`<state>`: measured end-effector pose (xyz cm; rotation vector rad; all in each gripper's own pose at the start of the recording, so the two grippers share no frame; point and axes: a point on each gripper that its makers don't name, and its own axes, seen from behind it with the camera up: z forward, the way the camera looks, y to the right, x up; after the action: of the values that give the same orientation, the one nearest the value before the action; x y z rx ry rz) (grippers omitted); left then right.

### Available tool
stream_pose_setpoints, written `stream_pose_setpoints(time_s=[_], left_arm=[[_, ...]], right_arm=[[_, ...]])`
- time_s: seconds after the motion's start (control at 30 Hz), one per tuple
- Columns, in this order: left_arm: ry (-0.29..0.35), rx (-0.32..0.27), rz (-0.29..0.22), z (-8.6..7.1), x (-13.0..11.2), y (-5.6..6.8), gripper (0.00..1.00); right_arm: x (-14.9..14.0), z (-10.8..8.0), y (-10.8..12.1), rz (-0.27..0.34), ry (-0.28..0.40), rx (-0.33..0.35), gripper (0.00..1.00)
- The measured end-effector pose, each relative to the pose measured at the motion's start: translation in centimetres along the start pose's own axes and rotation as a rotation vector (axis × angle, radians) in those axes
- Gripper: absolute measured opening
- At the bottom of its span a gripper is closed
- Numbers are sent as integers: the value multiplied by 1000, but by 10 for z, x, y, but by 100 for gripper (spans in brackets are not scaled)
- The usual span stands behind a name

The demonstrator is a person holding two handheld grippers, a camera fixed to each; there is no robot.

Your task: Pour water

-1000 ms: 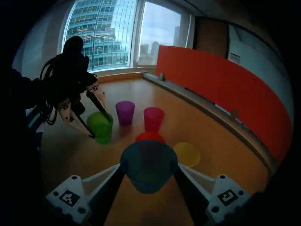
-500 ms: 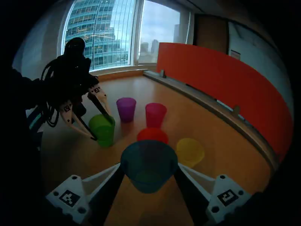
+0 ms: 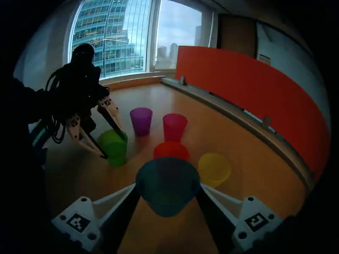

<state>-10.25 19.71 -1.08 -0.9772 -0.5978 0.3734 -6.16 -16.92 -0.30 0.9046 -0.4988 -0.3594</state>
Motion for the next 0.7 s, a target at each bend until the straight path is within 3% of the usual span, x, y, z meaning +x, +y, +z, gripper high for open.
stream_pose_setpoints(time_s=[0.43,0.57,0.7], left_arm=[[-12,-8,4,-3,-7,1,88],[-14,-4,0,-3,-7,-1,100],[-20,-1,-10,-3,-10,-3,100]], right_arm=[[1,-2,-1,-5,3,-2,91],[0,-3,-2,-4,3,-3,91],[-1,-3,-3,-2,2,-3,91]])
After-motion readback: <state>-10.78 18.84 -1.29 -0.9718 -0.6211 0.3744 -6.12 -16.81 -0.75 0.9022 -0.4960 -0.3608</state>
